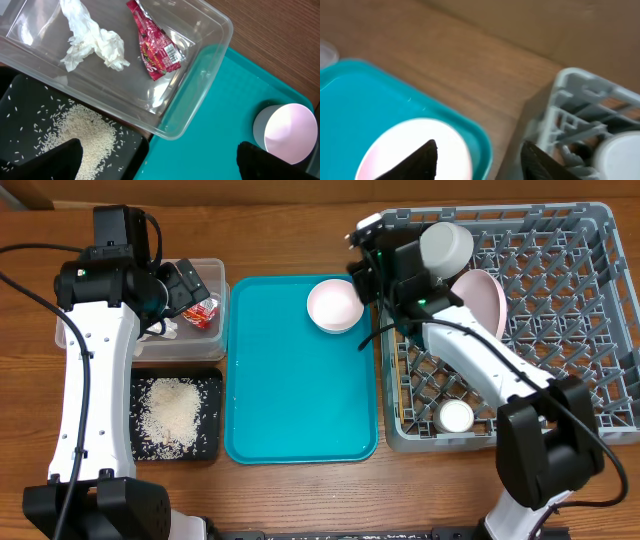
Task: Sort waste into correct bins and load items into the dishwasher
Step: 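Move the right gripper back over the white saucer on the teal tray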
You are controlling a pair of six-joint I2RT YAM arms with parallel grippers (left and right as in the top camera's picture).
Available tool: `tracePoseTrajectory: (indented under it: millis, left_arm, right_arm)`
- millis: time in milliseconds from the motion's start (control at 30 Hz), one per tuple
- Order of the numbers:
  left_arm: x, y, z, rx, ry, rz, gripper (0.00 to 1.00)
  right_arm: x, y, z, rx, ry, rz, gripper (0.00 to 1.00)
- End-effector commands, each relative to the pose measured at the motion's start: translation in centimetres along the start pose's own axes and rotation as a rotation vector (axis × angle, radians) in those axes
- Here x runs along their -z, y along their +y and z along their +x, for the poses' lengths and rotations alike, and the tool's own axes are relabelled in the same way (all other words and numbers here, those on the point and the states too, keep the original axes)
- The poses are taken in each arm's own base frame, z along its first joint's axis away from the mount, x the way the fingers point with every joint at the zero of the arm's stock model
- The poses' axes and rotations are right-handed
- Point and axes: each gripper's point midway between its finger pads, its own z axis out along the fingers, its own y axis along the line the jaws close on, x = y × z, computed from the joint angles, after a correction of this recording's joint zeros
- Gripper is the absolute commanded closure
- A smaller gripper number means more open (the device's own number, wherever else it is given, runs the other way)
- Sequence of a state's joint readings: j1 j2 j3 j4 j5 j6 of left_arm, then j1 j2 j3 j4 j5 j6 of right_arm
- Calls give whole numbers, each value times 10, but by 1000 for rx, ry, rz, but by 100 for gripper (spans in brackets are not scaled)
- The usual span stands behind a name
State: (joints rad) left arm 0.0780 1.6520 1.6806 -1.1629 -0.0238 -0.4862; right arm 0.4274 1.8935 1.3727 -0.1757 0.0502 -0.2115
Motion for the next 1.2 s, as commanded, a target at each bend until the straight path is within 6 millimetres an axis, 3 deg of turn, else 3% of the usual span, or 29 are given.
tracePoseTrajectory:
  millis: [0,167,267,433,600,1000,1167]
  left_arm:
    - [4,-2,-2,-28,-14,0,0]
    - [4,-2,-2,-28,-14,0,0]
    - [4,-2,-2,-28,-14,0,0]
    - [4,-2,-2,-28,-14,0,0]
    - [4,-2,-2,-28,-14,0,0]
    - [4,-2,-2,-28,-14,0,0]
    - [4,-2,-2,-28,-14,0,0]
  right_arm:
    - [-23,14,27,87,74,-42,43]
    - [-47,14,63,98,165,-23,43]
    - [-51,8,71,103,184,15,43]
    - [-51,7,73,102,193,23,43]
    - [-50,28,76,103,194,-100,41]
    - [-48,45,78,108,196,-187,41]
    - [-45,72,81,142,212,-230,40]
